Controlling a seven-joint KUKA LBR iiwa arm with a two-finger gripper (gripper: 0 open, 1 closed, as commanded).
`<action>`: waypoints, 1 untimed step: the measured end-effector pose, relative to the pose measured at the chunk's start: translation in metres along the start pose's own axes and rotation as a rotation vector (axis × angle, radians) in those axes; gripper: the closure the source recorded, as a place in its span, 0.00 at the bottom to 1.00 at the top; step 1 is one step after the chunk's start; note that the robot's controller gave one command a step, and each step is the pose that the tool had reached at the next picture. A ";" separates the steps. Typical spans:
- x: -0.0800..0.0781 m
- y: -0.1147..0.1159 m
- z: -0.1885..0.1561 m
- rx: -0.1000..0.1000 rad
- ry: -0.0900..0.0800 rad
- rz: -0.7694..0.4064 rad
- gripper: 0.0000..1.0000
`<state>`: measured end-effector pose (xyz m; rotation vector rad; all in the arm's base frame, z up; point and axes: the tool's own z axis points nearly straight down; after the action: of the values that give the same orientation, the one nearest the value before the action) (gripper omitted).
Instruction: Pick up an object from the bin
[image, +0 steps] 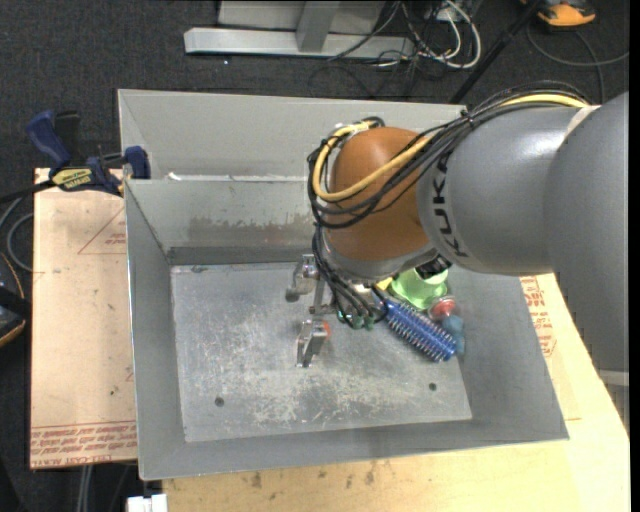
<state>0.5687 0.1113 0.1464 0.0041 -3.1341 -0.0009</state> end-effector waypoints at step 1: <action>-0.016 -0.055 0.068 -0.002 -0.012 0.019 0.00</action>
Offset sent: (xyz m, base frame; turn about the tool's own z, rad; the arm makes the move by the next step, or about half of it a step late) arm 0.0138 -0.0536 -0.0680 0.0139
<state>0.5844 0.0564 0.0778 -0.0255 -3.1461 -0.0045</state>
